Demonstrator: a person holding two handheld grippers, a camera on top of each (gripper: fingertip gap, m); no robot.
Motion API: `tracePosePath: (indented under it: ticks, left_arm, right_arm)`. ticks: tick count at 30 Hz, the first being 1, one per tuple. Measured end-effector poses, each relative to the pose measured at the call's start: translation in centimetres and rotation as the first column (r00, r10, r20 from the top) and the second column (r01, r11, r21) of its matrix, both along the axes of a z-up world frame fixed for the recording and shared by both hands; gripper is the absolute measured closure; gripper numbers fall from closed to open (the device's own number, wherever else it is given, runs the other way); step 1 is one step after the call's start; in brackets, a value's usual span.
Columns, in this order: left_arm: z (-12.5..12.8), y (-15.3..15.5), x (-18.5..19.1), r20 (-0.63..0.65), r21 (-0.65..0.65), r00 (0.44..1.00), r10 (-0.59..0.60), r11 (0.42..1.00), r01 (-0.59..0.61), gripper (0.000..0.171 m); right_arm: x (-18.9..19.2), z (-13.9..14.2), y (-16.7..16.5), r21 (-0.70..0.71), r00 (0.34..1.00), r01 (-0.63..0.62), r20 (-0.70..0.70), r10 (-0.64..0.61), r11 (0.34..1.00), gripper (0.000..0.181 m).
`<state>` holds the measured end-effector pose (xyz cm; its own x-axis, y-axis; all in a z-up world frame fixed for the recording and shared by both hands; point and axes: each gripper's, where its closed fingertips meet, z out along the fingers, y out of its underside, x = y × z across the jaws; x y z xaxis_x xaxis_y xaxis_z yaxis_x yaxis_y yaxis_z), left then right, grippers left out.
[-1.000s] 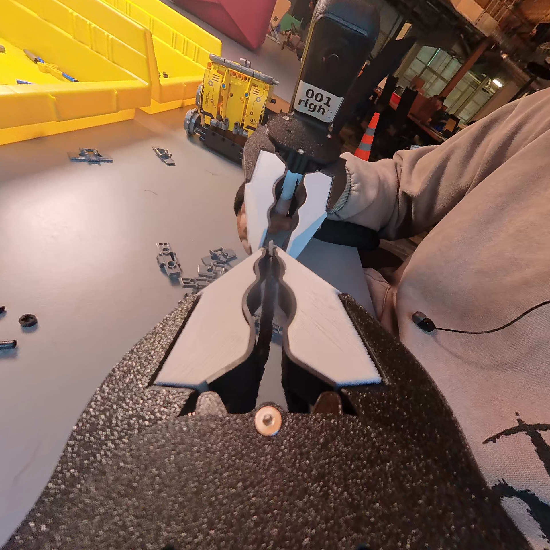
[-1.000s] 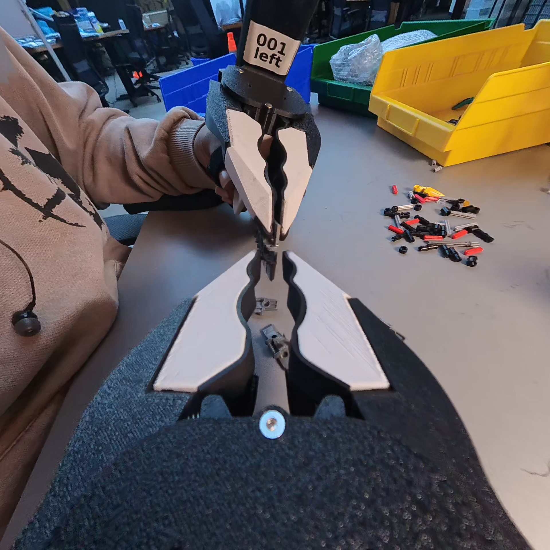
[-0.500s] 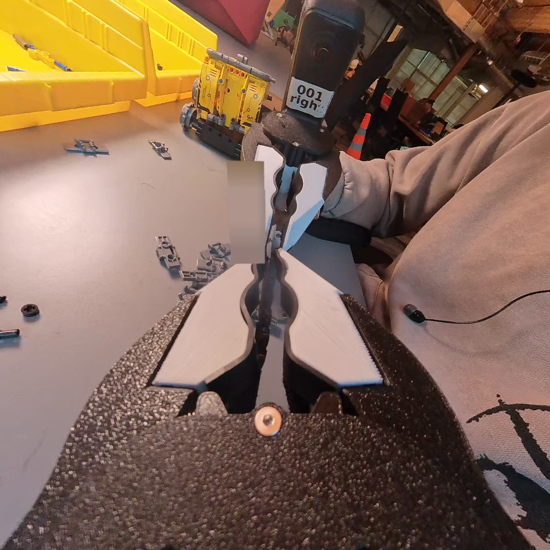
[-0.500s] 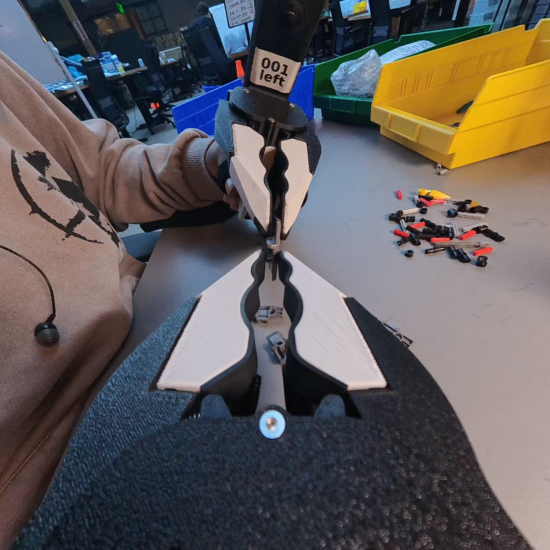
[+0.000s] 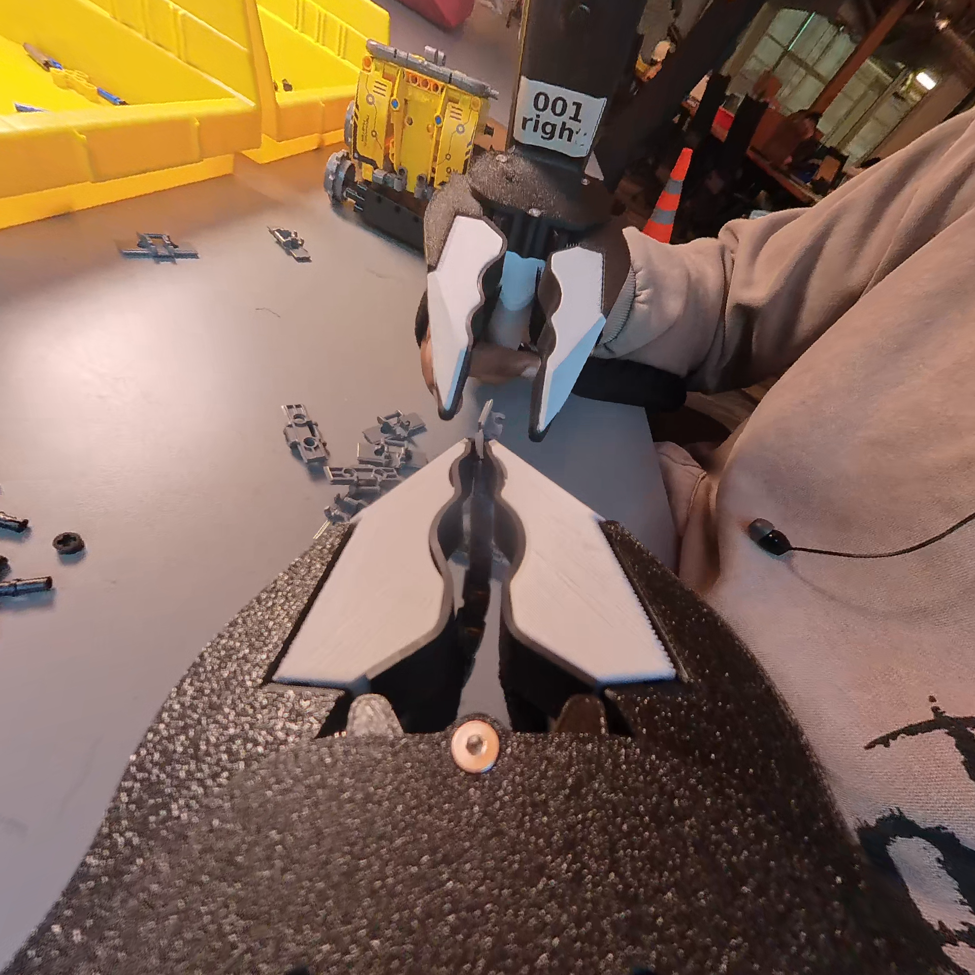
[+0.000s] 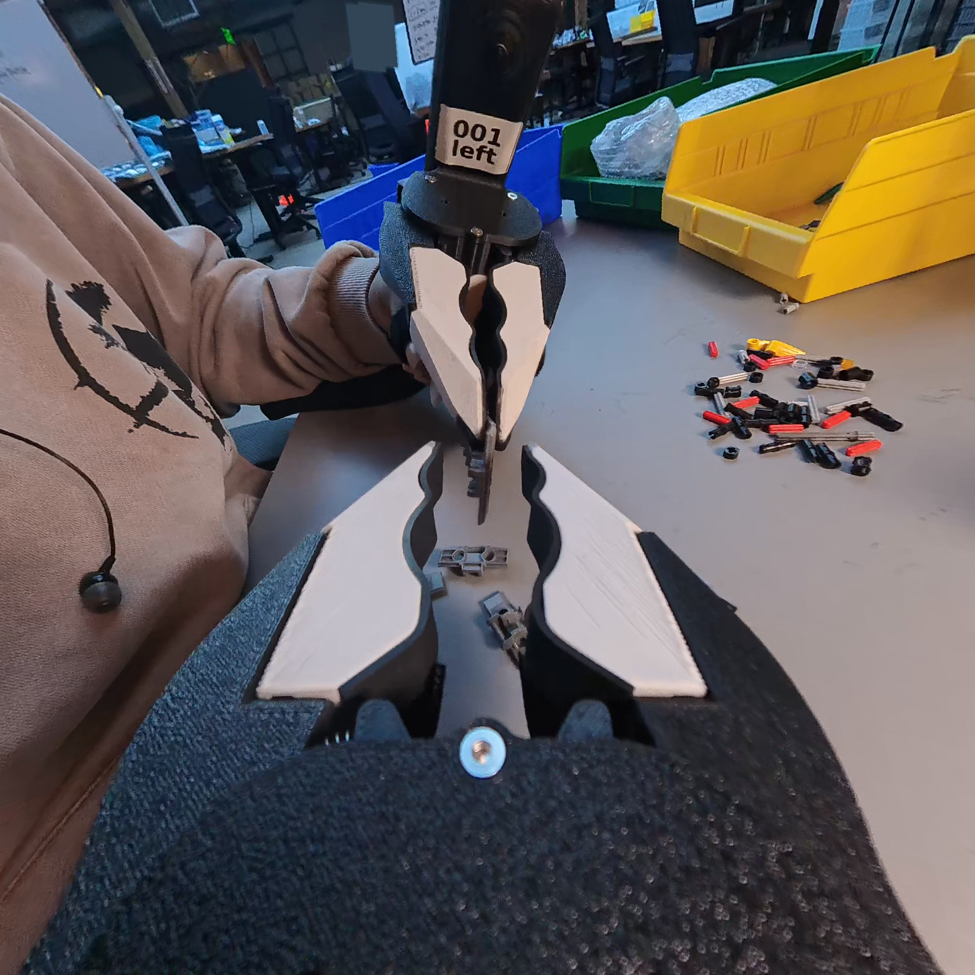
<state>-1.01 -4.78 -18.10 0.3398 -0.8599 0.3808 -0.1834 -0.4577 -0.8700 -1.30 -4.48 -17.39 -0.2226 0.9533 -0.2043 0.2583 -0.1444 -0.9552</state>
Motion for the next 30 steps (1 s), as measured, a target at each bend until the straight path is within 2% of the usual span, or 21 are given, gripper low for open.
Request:
tracePosePath:
  ticks: [2,7,11,22,27,30]
  left_arm:
    - [-0.60,0.05,0.06,-0.043,0.022,0.999,0.003,1.000,-0.002,0.169]
    - [-0.96,-0.05,0.40,-0.065,0.040,0.998,-0.002,0.999,0.004,0.169]
    - [-0.99,0.15,0.32,-0.074,0.056,0.997,0.012,0.998,-0.007,0.169]
    - [-0.28,0.12,0.29,-0.013,0.007,1.000,0.015,1.000,-0.015,0.170]
    - [-0.06,0.16,0.21,0.018,-0.058,0.999,0.029,0.998,-0.028,0.170]
    - [-0.50,0.14,0.20,-0.001,-0.084,0.999,0.035,0.996,-0.035,0.169]
  right_arm:
    - [-0.07,-0.06,-0.08,0.016,1.000,0.002,-0.001,-0.002,1.000,0.155]
    - [-0.16,-0.90,0.20,0.040,0.999,0.020,0.038,-0.022,0.999,0.172]
    - [-0.21,-0.99,0.31,0.046,0.999,0.028,0.041,-0.030,0.999,0.180]
    - [-0.13,-0.67,0.32,0.071,0.999,0.034,0.034,-0.036,0.997,0.181]
    - [-0.19,-0.32,0.16,0.186,0.999,0.051,0.008,-0.054,0.981,0.181]
    - [-0.27,-0.62,0.00,0.325,0.997,0.067,0.008,-0.073,0.943,0.181]
